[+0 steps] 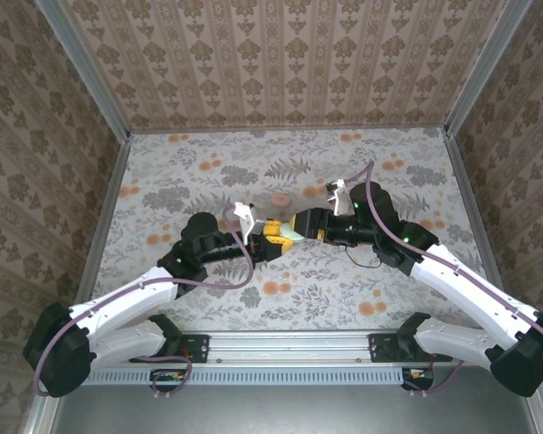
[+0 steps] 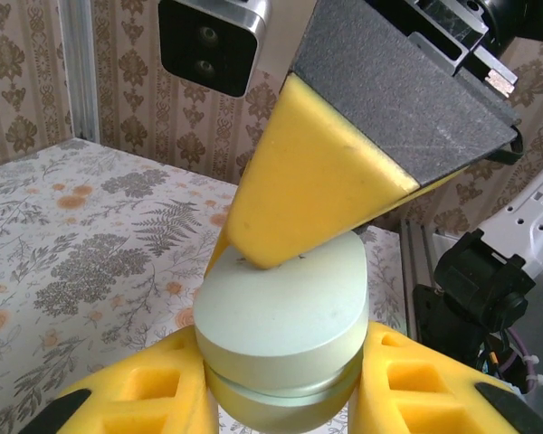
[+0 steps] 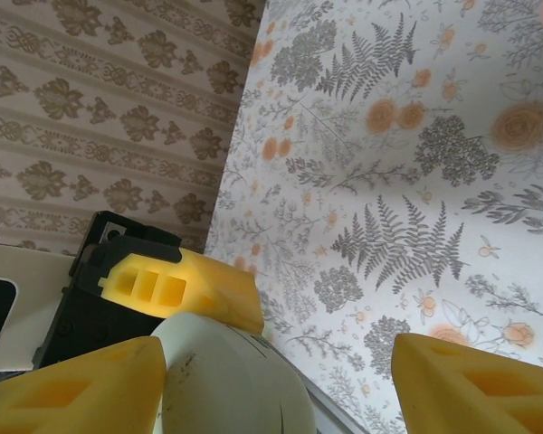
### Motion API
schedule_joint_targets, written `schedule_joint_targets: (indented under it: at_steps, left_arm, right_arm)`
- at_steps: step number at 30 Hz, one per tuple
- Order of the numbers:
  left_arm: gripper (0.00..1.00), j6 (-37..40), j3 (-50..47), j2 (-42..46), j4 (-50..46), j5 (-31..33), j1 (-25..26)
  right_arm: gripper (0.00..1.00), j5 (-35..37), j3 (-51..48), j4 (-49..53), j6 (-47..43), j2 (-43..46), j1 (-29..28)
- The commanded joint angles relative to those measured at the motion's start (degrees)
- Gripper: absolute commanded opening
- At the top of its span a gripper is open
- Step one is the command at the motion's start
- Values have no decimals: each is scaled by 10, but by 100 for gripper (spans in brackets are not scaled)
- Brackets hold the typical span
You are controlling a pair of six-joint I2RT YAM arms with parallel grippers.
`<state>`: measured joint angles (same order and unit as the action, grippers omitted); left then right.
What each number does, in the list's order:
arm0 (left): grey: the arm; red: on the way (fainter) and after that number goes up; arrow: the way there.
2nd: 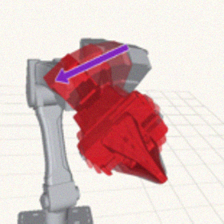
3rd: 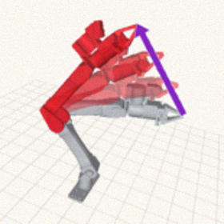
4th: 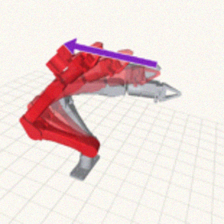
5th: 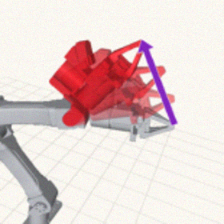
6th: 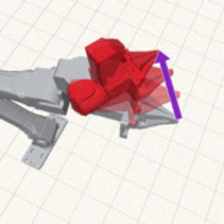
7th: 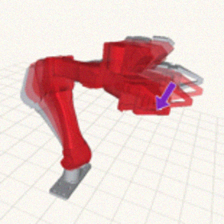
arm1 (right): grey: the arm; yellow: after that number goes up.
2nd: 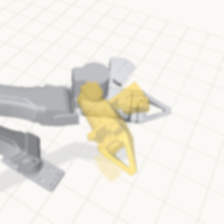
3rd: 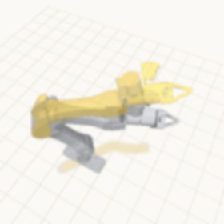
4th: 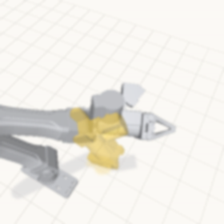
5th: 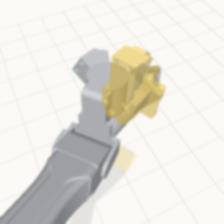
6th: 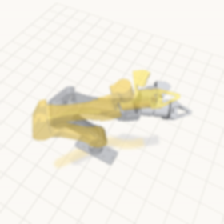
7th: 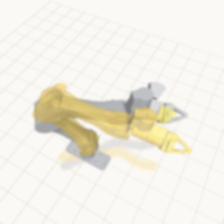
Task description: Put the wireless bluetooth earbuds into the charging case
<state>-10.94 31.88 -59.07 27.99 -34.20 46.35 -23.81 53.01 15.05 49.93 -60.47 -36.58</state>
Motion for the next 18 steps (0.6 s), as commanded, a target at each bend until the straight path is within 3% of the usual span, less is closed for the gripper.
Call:
schedule_joint_targets:
  at_steps: [1, 6, 11, 14, 18]
  left_arm:
    - [10, -18, 1, 5, 50, 13, -6]
    - [11, -23, 0, 5, 48, 22, -6]
    - [15, -24, 1, 4, 38, 28, -6]
    - [27, -25, 1, 4, 33, 30, -6]
    - [49, -19, 2, 15, 11, 35, -6]
  right_arm:
    - [66, -53, -21, -61, 56, -3, -1]
    - [57, -76, -36, -111, 93, -12, -1]
    - [41, -84, -54, -157, 127, -12, -1]
    - [34, -82, -62, -173, 142, -12, -1]
    - [31, -73, -61, -180, 150, -13, 2]
